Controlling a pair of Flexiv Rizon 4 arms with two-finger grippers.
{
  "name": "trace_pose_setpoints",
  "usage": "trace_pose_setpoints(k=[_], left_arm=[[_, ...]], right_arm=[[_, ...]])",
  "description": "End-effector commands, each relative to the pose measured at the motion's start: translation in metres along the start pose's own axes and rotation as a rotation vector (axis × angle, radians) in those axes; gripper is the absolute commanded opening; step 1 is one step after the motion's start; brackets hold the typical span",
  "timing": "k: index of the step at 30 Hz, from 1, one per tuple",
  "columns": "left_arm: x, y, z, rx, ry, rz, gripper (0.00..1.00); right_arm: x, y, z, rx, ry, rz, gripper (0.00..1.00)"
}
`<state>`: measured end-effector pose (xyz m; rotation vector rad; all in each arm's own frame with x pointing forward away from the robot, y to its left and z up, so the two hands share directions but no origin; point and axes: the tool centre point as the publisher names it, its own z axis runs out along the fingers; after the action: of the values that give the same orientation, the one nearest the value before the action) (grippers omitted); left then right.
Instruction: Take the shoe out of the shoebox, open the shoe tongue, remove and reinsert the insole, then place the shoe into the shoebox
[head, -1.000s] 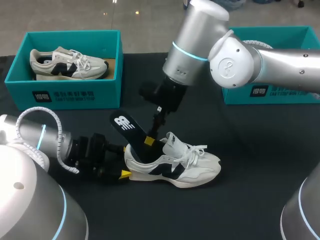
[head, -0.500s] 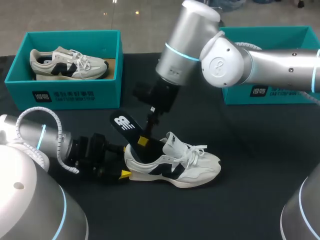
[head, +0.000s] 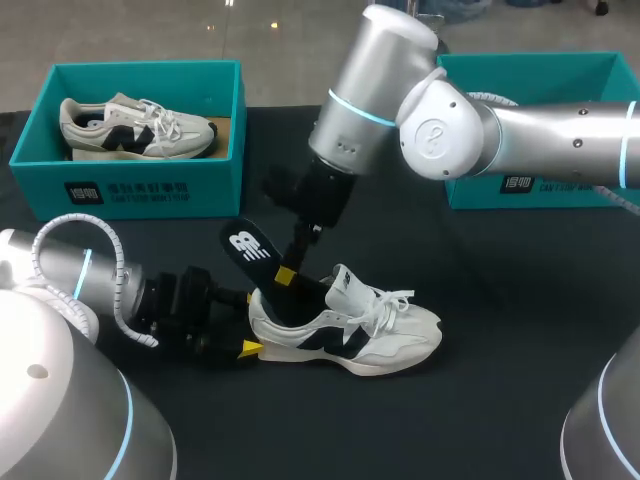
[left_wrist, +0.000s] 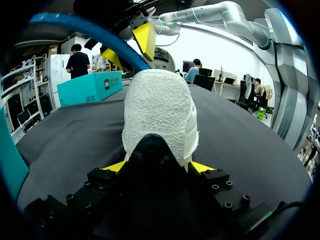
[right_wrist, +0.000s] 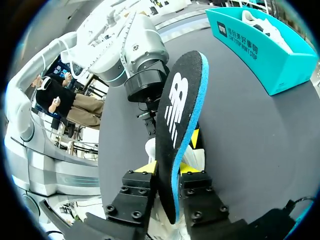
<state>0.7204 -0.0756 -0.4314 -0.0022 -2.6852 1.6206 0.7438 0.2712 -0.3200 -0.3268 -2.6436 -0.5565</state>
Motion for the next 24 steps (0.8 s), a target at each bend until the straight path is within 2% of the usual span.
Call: trace_pose_setpoints(k=[1,9,13,17,19,21,24], left_arm=[[-0.001,0.004,0.004,-0.002,-0.002,0.001,0.0],[-0.001,0.004,0.004,-0.002,-0.002,0.001,0.0],[-0.001,0.004,0.004,-0.002,-0.002,0.001,0.0],[-0.001,0.004,0.004,-0.002,-0.002,0.001,0.0],[-0.001,0.004,0.004,-0.002,-0.002,0.001,0.0],[-0.001,0.004,0.004,-0.002,-0.002,0.001,0.0],[-0.001,0.004,0.004,-0.002,-0.002,0.001,0.0]], right_arm=[[0.0,0.001,0.003,-0.007,0.001,-0.003,0.0],[0.002,0.003,0.0,-0.024,-0.008,-0.016,0.0],[0.004,0.01,-0.011,-0.05,-0.036,-0.034,0.0],[0.005,0.019,-0.035,-0.118,-0.092,-0.039,0.0],[0.002,0.025,-0.053,-0.157,-0.133,-0.047,0.0],[-0.001,0.034,-0.072,-0.233,-0.168,-0.073,0.0],[-0.005,0.049,-0.103,-0.281,-0.224,-0.106,0.0]])
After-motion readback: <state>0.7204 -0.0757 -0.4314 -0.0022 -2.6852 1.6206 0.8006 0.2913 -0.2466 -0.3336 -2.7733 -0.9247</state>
